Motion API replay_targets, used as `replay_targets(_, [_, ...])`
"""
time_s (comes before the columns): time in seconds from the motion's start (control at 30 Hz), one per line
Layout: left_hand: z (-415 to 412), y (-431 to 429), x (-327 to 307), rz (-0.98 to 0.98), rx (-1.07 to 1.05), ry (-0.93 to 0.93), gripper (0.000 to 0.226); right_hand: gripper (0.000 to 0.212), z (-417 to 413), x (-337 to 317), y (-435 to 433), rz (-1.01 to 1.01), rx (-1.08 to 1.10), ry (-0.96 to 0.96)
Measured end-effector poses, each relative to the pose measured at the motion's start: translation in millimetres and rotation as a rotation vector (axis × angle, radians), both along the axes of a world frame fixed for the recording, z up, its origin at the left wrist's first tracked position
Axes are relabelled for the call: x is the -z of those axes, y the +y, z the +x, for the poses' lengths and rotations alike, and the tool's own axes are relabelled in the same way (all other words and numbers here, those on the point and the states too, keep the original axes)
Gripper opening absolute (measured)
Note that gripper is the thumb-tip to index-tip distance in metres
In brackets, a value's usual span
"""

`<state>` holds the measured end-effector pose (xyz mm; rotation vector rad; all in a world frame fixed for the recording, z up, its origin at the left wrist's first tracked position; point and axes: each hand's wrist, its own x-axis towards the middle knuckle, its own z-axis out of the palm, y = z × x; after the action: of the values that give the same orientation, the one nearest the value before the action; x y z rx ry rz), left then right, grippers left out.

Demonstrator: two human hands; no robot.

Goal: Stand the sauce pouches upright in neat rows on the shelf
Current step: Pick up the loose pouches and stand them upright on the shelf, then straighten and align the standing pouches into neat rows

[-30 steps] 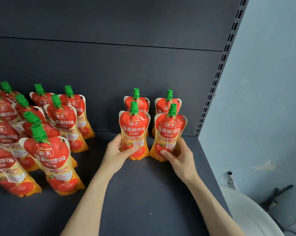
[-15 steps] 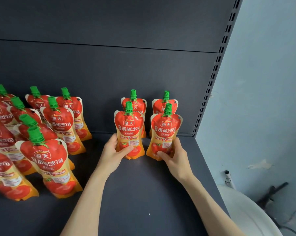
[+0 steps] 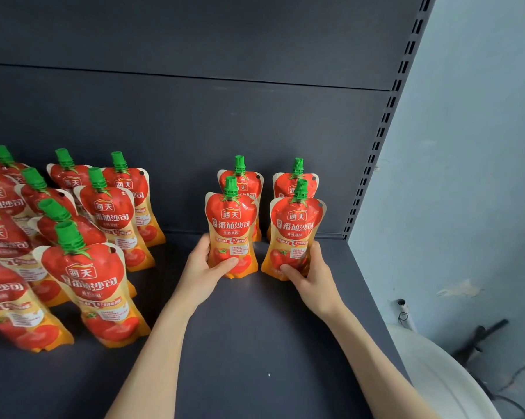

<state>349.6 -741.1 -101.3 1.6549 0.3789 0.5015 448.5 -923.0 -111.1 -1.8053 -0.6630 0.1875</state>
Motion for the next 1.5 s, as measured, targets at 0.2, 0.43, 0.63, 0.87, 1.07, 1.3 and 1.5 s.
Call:
replay_targets(0.2, [-0.4,1.4,4.6,0.0,-0.018,0.046,0.054,0.043,-2.2,-2.4,-3.3,-0.041,0.036,-0.009])
replay_targets(0.43, [-7.3,-10.6,4.3,0.026,-0.103,0.045,0.066,0.063,-10.5,-1.0,-16.5,-0.136,0.102,-0.092])
replay_targets(0.63, [-44.7,-39.3,3.6,0.338,-0.234,0.137,0.072,0.049,-41.8,-11.6,-37.5,-0.214,0.162,-0.197])
replay_targets(0.87, [-135.8,-88.7,-7.2,0.544,-0.23,0.03,0.035,0.025,-119.1,-11.4,-63.4,-0.296,0.066,-0.42])
replay_targets(1.07, [-245.7,-89.8,-17.2,0.777,-0.191,0.116,0.026,0.025,-214.9,-14.9,-53.5,-0.234,-0.025,-0.397])
replay_targets(1.3, [-361.6,-44.6,26.8,0.719,-0.286,0.249,0.034,0.036,-324.8,15.0,4.7,-0.33,-0.109,-0.427])
replay_targets(1.5, [-478.3,56.0,40.5,0.717,-0.326,0.304,0.034,0.033,-429.8,42.4,109.4,-0.364,-0.199,-0.445])
